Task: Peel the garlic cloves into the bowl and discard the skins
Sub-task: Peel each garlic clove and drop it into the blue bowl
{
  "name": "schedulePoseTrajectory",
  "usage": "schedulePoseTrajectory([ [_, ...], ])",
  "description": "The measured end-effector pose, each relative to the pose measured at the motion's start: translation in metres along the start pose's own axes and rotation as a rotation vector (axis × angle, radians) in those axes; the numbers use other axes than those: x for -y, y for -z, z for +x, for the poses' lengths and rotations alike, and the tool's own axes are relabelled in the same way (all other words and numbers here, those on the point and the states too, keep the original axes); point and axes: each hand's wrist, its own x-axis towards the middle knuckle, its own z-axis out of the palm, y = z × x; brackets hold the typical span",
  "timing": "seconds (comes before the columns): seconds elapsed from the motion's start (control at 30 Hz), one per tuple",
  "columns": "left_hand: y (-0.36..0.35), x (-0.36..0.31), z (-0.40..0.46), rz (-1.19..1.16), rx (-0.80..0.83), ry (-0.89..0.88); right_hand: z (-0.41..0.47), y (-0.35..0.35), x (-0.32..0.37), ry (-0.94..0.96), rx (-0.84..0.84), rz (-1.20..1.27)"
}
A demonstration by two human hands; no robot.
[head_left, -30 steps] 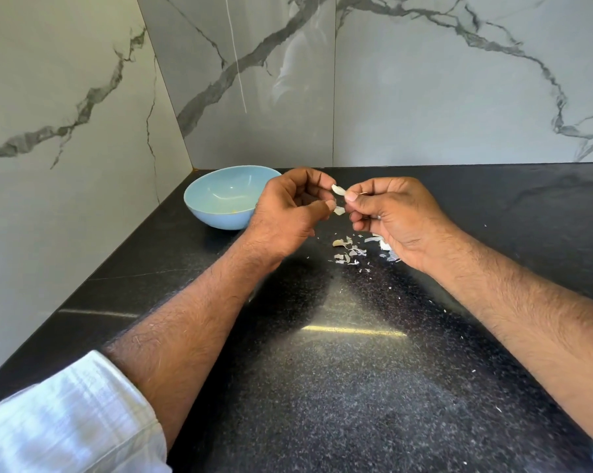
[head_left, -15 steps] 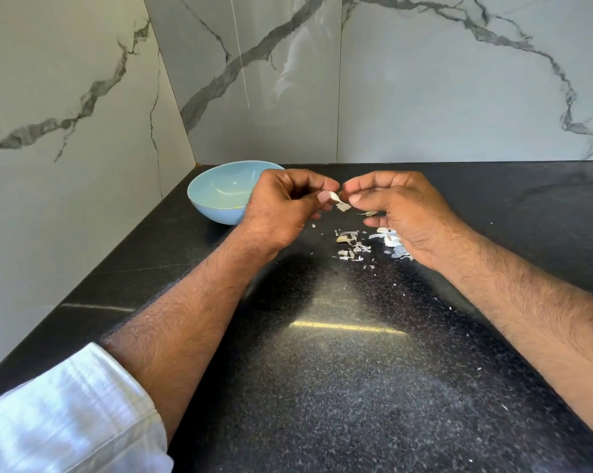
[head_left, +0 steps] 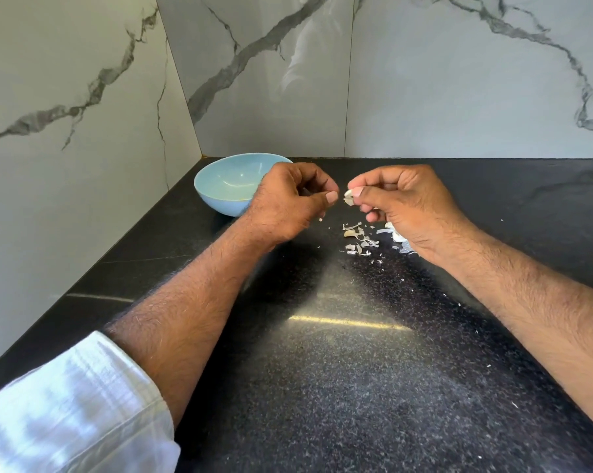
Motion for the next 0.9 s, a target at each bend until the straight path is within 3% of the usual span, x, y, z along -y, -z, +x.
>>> schedulePoseTrajectory([
  [0.1,0.014,0.004,0.001,0.129,0.068,0.150,-0.002,-0.002,0.001,0.176,0.036,-0.327],
  [0.2,0.019,0.005,0.001,0.163,0.095,0.209,-0.014,-0.010,0.010,0.346,0.115,-0.477],
  [0.3,0.020,0.002,0.001,0.177,0.097,0.217,-0.023,-0.021,0.011,0.304,0.363,-0.735],
  [0.37,0.020,0.001,-0.001,0.189,0.100,0.223,-0.024,-0.021,0.013,0.305,0.409,-0.838],
  [0.57,0.019,0.003,0.000,0.174,0.112,0.226,-0.020,-0.011,0.025,0.637,0.066,-0.701],
  [0.7,0.019,0.001,-0.001,0.201,0.125,0.221,-0.023,-0.022,0.014,0.370,0.457,-0.935],
  [0.8,0.019,0.002,-0.001,0.168,0.153,0.222,-0.017,-0.011,0.009,0.257,0.378,-0.738],
  [0.9,0.020,0.002,-0.002,0.061,0.181,0.197,-0.009,0.003,0.006,0.024,0.237,-0.241],
])
